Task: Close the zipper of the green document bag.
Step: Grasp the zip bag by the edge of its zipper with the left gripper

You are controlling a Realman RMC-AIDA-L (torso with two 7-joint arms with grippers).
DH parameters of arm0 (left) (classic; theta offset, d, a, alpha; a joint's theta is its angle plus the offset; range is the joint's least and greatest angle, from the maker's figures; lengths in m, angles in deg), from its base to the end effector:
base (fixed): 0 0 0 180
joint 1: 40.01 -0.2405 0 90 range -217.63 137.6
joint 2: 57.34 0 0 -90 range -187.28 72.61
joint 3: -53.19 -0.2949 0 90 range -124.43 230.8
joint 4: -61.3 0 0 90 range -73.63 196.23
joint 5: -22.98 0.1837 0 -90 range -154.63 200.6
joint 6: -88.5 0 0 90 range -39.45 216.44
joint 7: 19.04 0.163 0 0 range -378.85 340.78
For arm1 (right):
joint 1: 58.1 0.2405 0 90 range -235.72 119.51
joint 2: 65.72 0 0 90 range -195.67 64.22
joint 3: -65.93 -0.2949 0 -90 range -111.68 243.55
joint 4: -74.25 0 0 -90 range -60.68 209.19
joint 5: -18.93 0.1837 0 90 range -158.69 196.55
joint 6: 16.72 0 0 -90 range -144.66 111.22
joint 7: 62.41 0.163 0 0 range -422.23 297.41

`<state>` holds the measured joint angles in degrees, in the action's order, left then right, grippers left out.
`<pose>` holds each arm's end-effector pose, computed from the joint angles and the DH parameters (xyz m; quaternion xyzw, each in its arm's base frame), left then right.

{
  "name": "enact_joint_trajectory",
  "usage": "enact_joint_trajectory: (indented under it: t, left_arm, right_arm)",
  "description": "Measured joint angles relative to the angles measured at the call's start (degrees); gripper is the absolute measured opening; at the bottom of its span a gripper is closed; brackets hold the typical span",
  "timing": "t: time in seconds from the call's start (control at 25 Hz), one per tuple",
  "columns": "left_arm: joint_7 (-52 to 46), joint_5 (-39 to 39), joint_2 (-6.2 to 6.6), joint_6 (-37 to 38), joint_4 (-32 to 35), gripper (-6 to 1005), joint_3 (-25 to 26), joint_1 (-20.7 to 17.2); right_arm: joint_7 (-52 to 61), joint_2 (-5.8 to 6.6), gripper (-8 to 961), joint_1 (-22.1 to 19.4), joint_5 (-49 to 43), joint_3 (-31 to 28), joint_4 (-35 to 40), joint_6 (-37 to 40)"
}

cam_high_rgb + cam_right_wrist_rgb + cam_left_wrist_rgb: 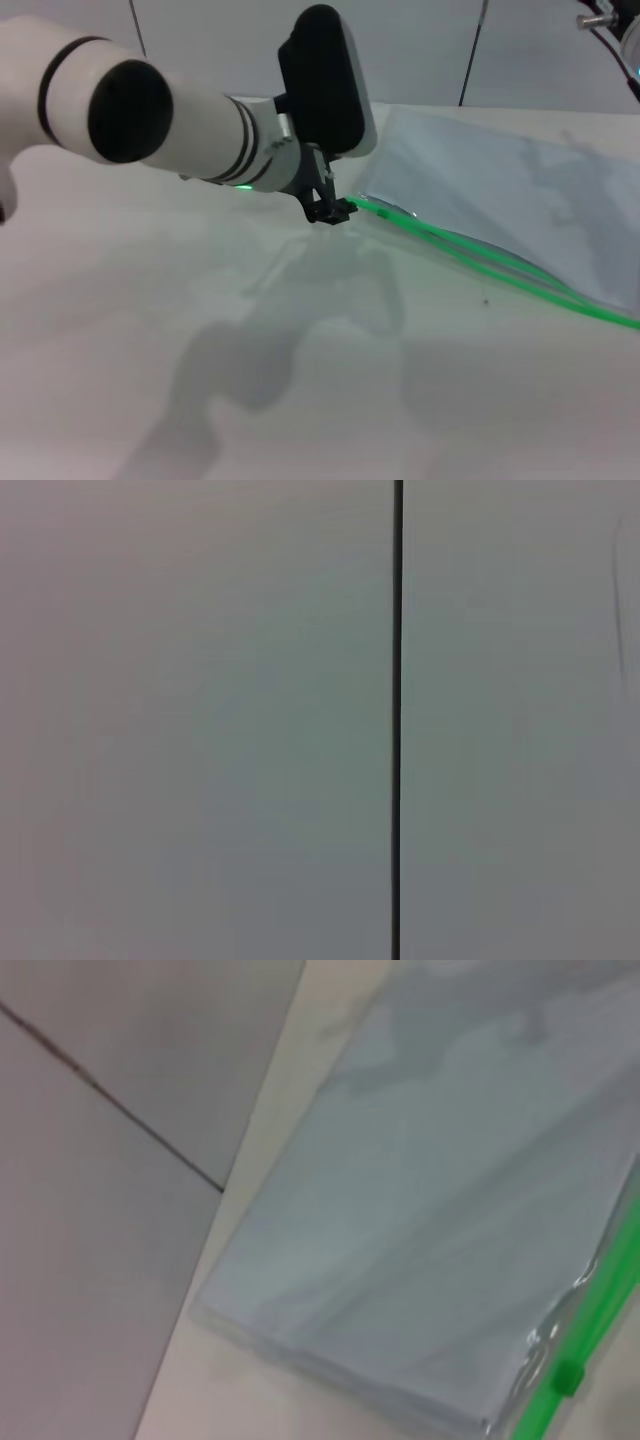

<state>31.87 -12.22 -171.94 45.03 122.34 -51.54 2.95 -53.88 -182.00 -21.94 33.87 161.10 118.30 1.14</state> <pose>-0.1771 0.4330 -0.0842 -0.9435 0.0405 0.1430 0.2962 0.2018 0.4824 0.0066 -0.7451 0.2250 0.2845 0.5596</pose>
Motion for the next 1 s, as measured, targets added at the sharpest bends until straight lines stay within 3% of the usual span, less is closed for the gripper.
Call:
enact_joint_trajectory:
  t: [0.32, 0.6, 1.0]
  left_arm:
    - [1.6, 0.6, -1.42, 0.7, -2.7, 640, -0.3, 2.2]
    - [3.1, 0.4, -1.58, 3.6, -5.9, 639, -1.0, 3.4]
    - [1.7, 0.0, -1.67, 3.7, -5.5, 638, -4.1, 3.6]
  right_arm:
    - [0.0, 0.00, 573, 0.2, 0.0, 0.0, -0.1, 0.0]
    - [0.0, 0.00, 572, 0.5, 0.0, 0.0, -0.1, 0.0]
    - [0.0, 0.00, 572, 0.5, 0.0, 0.0, -0.1, -0.1]
